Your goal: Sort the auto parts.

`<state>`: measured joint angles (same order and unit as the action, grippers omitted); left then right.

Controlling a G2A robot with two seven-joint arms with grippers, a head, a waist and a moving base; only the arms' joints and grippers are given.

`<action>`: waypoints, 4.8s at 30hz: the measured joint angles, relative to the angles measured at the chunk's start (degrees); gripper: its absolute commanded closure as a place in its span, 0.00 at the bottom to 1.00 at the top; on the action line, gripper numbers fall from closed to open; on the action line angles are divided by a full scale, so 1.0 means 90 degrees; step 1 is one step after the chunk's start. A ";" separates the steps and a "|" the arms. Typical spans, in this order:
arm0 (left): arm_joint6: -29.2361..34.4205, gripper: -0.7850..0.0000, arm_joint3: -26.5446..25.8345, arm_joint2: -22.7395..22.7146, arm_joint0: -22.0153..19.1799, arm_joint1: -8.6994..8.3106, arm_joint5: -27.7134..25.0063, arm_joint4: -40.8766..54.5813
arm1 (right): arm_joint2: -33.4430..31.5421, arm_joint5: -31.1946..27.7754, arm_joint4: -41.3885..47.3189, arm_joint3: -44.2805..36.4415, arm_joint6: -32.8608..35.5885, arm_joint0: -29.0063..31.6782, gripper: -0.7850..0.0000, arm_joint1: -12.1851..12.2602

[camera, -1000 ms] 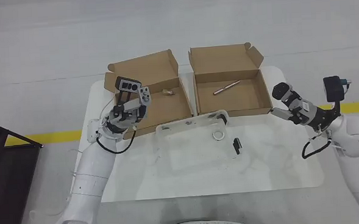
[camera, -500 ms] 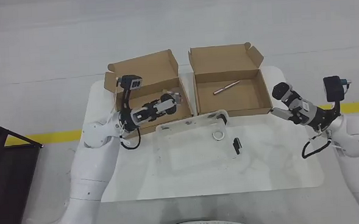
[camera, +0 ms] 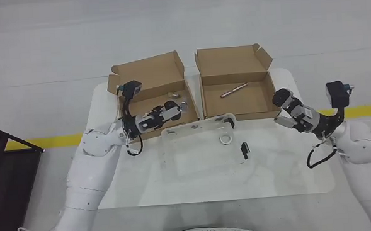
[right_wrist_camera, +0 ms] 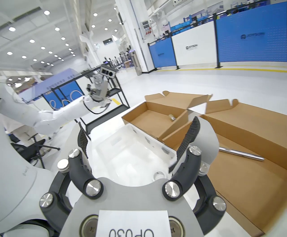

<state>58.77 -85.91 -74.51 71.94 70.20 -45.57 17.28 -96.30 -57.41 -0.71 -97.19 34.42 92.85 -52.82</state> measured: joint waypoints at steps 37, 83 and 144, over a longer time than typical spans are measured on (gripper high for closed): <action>-0.1540 1.00 -0.1626 0.0899 0.0225 -0.0078 0.1384 -0.4039 | 0.2531 0.0959 -0.1085 -0.0136 0.0622 -0.1694 0.10 -0.0170; -0.1541 0.00 -0.1627 0.0899 0.0226 -0.0078 0.1383 -0.4040 | 0.3059 0.0704 -0.1066 0.0087 0.0409 -0.2127 1.00 -0.0137; -0.1541 0.00 -0.1627 0.0899 0.0226 -0.0078 0.1383 -0.4040 | 0.2251 0.1543 -0.0607 0.2834 -0.0364 -0.2792 0.00 -0.0279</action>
<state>44.90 -100.55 -66.42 73.97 69.50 -33.12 -19.08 -76.04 -43.51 -6.17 -71.69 31.14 67.72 -55.33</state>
